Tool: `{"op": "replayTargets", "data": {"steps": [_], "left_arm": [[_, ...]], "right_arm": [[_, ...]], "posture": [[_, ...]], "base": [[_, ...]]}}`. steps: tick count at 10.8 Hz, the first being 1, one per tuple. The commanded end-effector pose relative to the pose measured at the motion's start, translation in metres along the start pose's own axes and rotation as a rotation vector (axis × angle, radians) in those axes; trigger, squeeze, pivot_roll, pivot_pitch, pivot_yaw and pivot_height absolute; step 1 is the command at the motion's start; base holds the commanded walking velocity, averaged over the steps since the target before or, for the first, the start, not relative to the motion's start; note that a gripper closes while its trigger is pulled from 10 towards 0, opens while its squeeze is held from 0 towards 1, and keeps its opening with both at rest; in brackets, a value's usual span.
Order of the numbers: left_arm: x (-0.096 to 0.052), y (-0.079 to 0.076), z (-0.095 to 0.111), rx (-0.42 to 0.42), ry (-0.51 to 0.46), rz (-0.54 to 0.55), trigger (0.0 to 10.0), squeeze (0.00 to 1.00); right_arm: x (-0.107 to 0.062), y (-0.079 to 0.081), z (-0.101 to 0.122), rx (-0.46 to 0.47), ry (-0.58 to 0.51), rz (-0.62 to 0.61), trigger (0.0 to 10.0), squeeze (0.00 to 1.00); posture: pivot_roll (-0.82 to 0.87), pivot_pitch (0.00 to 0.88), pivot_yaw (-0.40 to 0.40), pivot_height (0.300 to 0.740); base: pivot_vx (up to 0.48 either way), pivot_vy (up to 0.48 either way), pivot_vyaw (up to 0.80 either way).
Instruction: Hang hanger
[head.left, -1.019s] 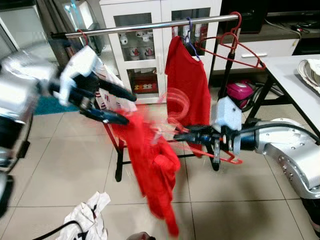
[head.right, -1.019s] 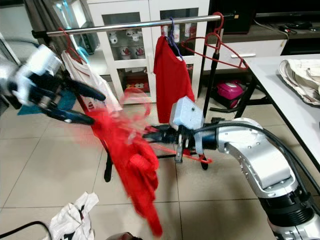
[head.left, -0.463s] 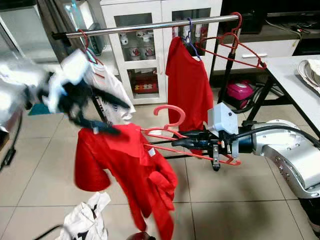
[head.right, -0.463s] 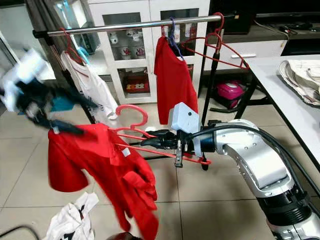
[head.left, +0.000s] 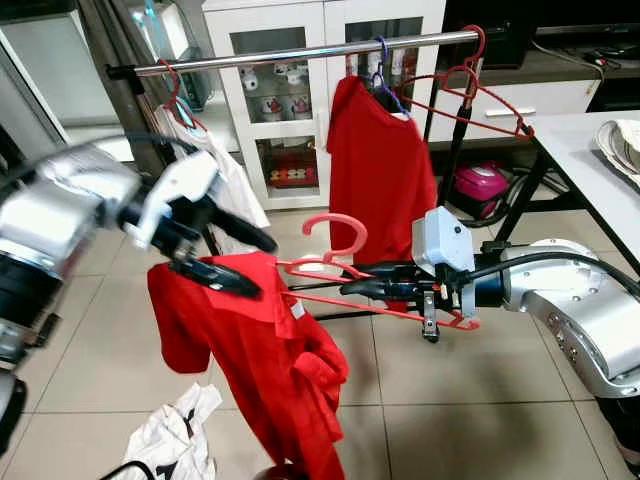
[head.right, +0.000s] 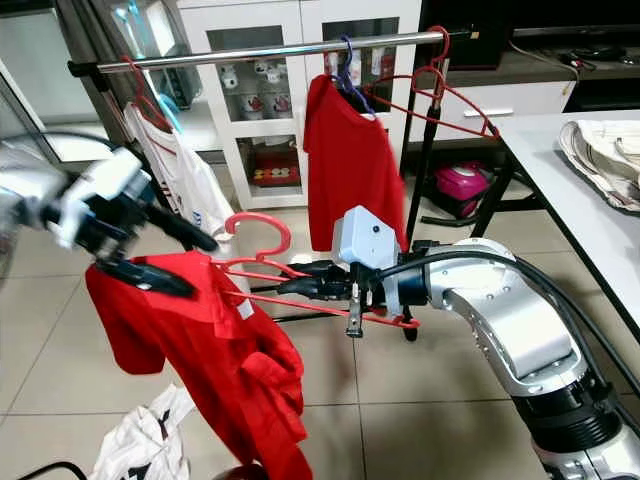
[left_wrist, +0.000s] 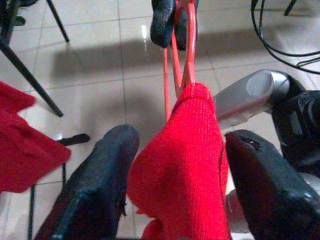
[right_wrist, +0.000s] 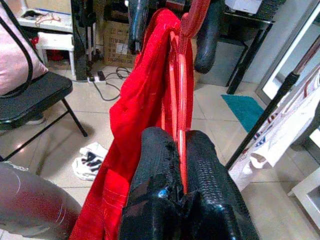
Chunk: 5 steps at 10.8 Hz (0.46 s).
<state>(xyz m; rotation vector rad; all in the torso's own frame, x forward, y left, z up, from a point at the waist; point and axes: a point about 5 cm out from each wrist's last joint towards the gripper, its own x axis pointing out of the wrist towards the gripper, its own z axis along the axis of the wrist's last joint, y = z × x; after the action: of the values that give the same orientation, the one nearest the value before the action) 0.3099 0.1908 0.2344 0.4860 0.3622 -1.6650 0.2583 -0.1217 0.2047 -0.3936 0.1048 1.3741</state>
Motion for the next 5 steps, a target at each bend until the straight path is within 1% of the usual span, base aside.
{"op": "replayTargets", "data": {"steps": [1, 3, 5], "left_arm": [[-0.0021, -0.0004, 0.0012, 0.002, 0.002, 0.002, 0.0, 0.0], [0.0008, 0.0017, 0.0021, -0.005, -0.027, 0.001, 0.0, 0.0], [-0.0022, 0.0007, 0.0028, -0.013, -0.026, 0.002, 0.0, 0.0]], "right_arm": [[0.0023, 0.0025, 0.011, -0.046, -0.032, 0.022, 10.0, 0.0], [0.0032, 0.0022, 0.0117, -0.048, -0.031, 0.031, 10.0, 0.0], [0.0041, 0.0003, 0.0128, -0.051, -0.032, 0.035, 10.0, 0.0]], "posture": [[-0.02, 0.0, 0.131, 0.74], [-0.03, 0.0, 0.132, 0.74], [-0.02, 0.0, 0.131, 0.74]], "base": [[0.0, 0.0, 0.0], [0.0, 0.0, 0.0], [0.0, 0.0, 0.0]]}}
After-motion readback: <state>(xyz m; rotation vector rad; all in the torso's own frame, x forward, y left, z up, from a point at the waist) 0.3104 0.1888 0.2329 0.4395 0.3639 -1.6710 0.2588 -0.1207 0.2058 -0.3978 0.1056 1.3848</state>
